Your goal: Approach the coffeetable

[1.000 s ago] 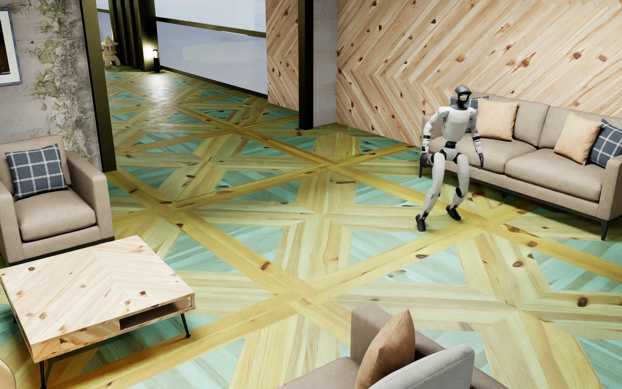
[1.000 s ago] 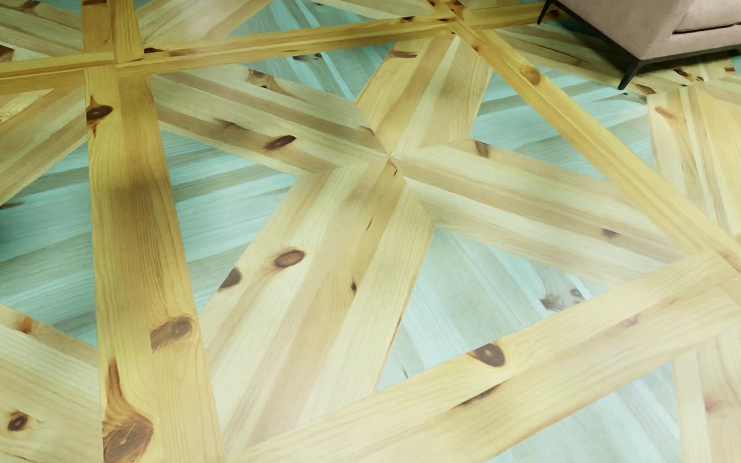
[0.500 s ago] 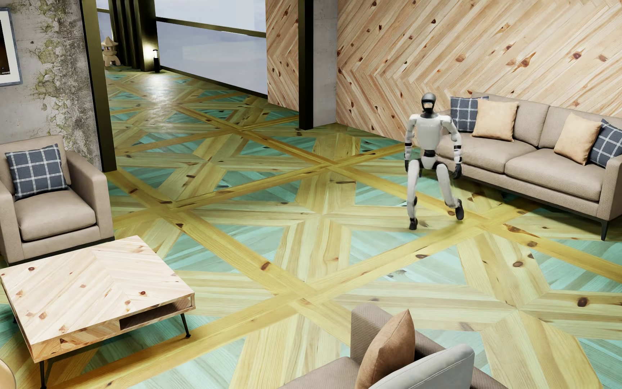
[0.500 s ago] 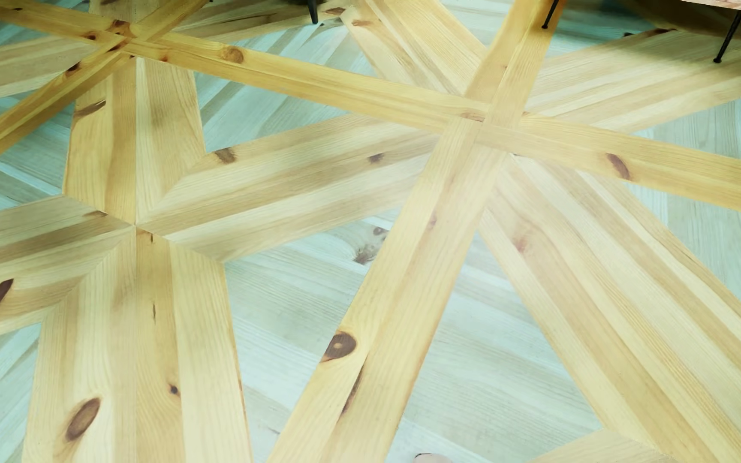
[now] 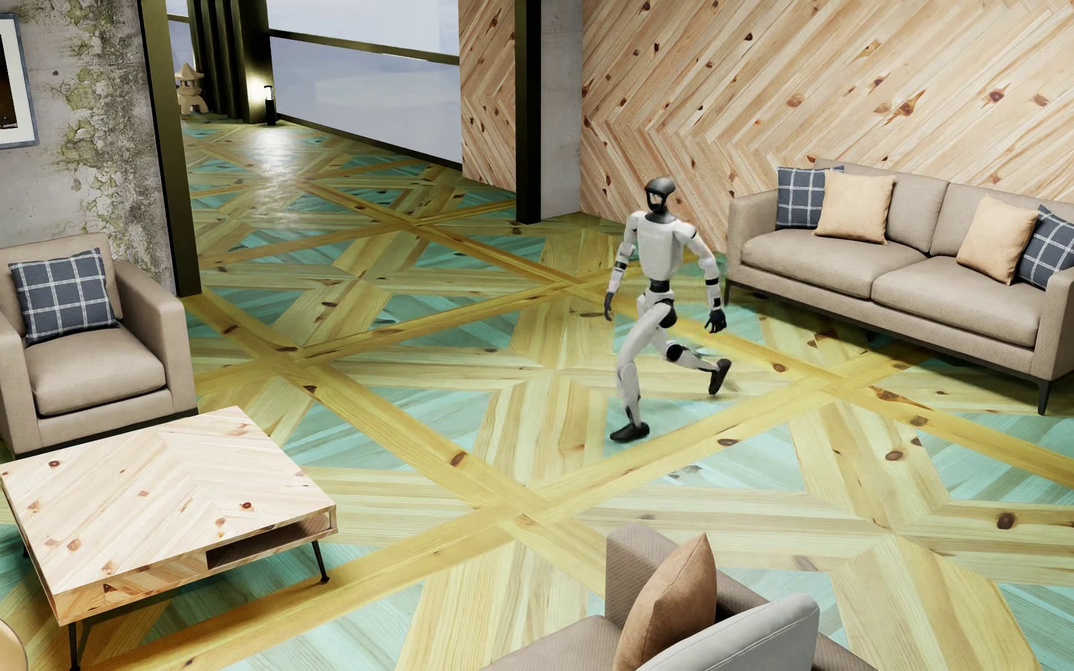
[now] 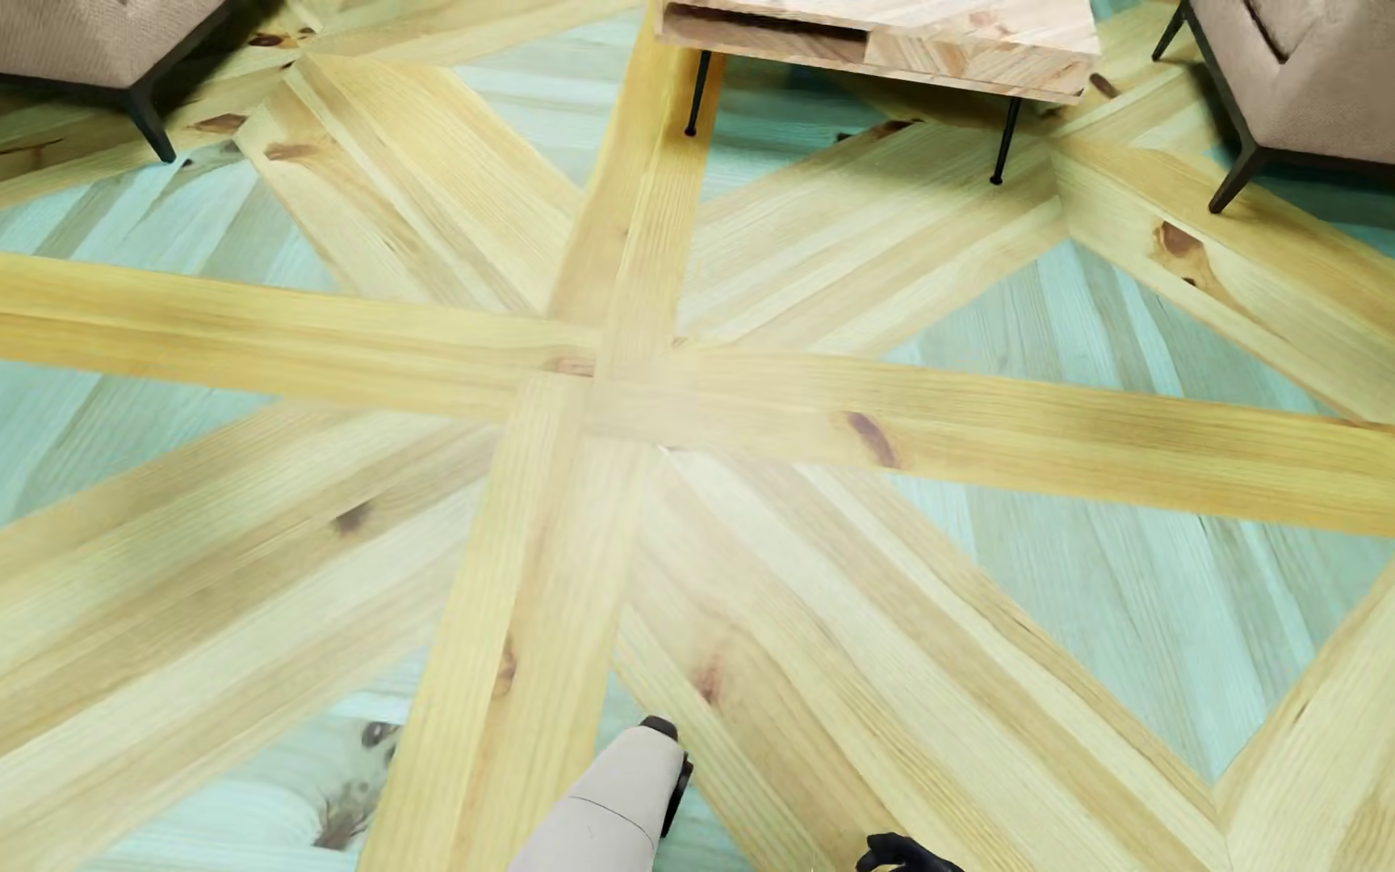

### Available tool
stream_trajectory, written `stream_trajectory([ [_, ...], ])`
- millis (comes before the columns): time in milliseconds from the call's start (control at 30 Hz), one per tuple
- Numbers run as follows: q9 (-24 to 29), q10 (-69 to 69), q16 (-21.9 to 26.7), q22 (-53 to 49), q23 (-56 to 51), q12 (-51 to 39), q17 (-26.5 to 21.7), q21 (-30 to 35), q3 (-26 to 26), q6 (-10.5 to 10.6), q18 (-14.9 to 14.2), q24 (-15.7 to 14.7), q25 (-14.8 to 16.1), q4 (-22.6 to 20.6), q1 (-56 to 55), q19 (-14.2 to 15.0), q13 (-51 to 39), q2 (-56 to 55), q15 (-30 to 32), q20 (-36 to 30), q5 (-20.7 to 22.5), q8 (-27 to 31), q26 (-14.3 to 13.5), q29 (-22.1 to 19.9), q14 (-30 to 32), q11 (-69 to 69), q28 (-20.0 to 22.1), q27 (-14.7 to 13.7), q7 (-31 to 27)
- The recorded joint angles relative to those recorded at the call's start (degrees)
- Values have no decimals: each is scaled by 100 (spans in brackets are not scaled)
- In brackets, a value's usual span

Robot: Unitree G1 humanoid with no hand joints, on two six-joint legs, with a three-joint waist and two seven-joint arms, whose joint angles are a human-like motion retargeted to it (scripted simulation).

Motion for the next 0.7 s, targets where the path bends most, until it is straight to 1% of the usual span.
stream_trajectory([
  [33, 366, 333, -158, -54, -53, -156, -140, 200, -282, 135, 0, 0, 0, -304, 627, 0, 230, -203, 1121, 226, -11, 0, 0, 0, -393, 1244, 0, 0, 0],
  [67, 307, 349, -283, -126, 240, -314, -60, 436, -658, 163, 0, 0, 0, -468, 992, 0, 278, -943, 1177, 169, -67, 0, 0, 0, -713, 2602, 0, 0, 0],
  [100, 372, 72, -379, -338, 327, -498, -34, 572, -1194, 250, 0, 0, 0, -621, 1647, 0, 480, -1497, 679, 134, 7, 0, 0, 0, -770, 3527, 0, 0, 0],
  [133, 316, -300, -412, -809, 493, -538, 51, 713, -1624, 344, 0, 0, 0, -705, 2283, 0, 797, -2162, 357, 309, 122, 0, 0, 0, -761, 4028, 0, 0, 0],
  [167, 251, -775, -487, -1288, 740, -649, 164, 599, -2007, 481, 0, 0, 0, -643, 2915, 0, 1052, -2972, 237, 547, 337, 0, 0, 0, -673, 4051, 0, 0, 0],
  [200, 255, -1364, -487, -1863, 841, -638, 286, 253, -2450, 541, 0, 0, 0, -658, 3774, 0, 1473, -3458, 506, 748, 406, 0, 0, 0, -552, 3319, 0, 0, 0],
  [233, 251, -1832, -415, -2290, 934, -823, 130, 857, -2879, 575, 0, 0, 0, -602, 4438, 0, 1615, -3864, 1045, 746, 498, 0, 0, 0, -416, 2151, 0, 0, 0],
  [267, 268, -2128, -368, -2682, 946, -1051, 71, 1048, -3199, 603, 0, 0, 0, -497, 4996, 0, 1814, -4280, 1436, 990, 548, 0, 0, 0, -393, 1002, 0, 0, 0],
  [300, 261, -2452, -265, -3057, 972, -1283, 18, 1125, -3545, 621, 0, 0, 0, -421, 5537, 0, 2007, -4512, 1076, 1185, 539, 0, 0, 0, -530, -180, 0, 0, 0],
  [333, 188, -2628, -167, -3324, 963, -1562, -49, 1168, -3780, 640, 0, 0, 0, -374, 6001, 0, 2189, -4754, -380, 1289, 540, 0, 0, 0, -768, -1128, 0, 0, 0],
  [367, 160, -2678, -67, -3532, 905, -1827, -155, 1300, -4000, 706, 0, 0, 0, -256, 6382, 0, 2337, -5061, -1998, 1329, 467, 0, 0, 0, -970, -1153, 0, 0, 0],
  [400, 158, -2686, -28, -3642, 1059, -1946, -166, 1297, -4386, 732, 0, 0, 0, -66, 6688, 0, 2426, -5271, -2531, 1714, 321, 0, 0, 0, -998, -1061, 0, 0, 0],
  [433, 220, -2491, 14, -3606, 1213, -2010, -155, 1318, -4745, 744, 0, 0, 0, 223, 6899, 0, 2474, -5460, -1792, 1801, 257, 0, 0, 0, -657, -1120, 0, 0, 0],
  [467, 159, -2255, 17, -3491, 1366, -1898, -76, 1213, -4910, 713, 0, 0, 0, 337, 7031, 0, 2553, -5642, -125, 1855, 215, 0, 0, 0, 215, -672, 0, 0, 0],
  [500, 14, -1479, -114, -3250, 1558, -1800, -5, 1197, -4759, 1004, 0, 0, 0, 699, 6694, 0, 2591, -5894, 1238, 1784, 537, 0, 0, 0, 1605, -195, 0, 0, 0],
  [533, 85, -599, -228, -2867, 1725, -1605, 18, 1346, -4398, 1053, 0, 0, 0, 675, 6534, 0, 2463, -5734, 1346, 1701, 777, 0, 0, 0, 2695, 464, 0, 0, 0],
  [567, 85, 700, -351, -2517, 1695, -1482, 59, 1370, -4048, 1127, 0, 0, 0, 700, 5789, 0, 2273, -5385, 1079, 1523, 1040, 0, 0, 0, 2778, 549, 0, 0, 0],
  [600, 193, 1718, -429, -2165, 1521, -1337, 84, 1153, -3676, 1122, 0, 0, 0, 625, 5258, 0, 2081, -4717, 760, 1167, 1244, 0, 0, 0, 1907, 360, 0, 0, 0],
  [633, 217, 2333, -486, -1744, 1328, -1119, 89, 1044, -3250, 1035, 0, 0, 0, 473, 4675, 0, 1802, -3980, 460, 803, 1413, 0, 0, 0, 978, 5, 0, 0, 0],
  [667, 245, 2532, -530, -1354, 1055, -907, 114, 682, -2799, 887, 0, 0, 0, 244, 4068, 0, 1563, -3271, 68, 475, 1391, 0, 0, 0, 306, -326, 0, 0, 0],
  [700, 266, 2266, -532, -1027, 652, -594, 59, 510, -2478, 797, 0, 0, 0, 138, 3522, 0, 1305, -2468, -405, 249, 1408, 0, 0, 0, 11, -767, 0, 0, 0],
])
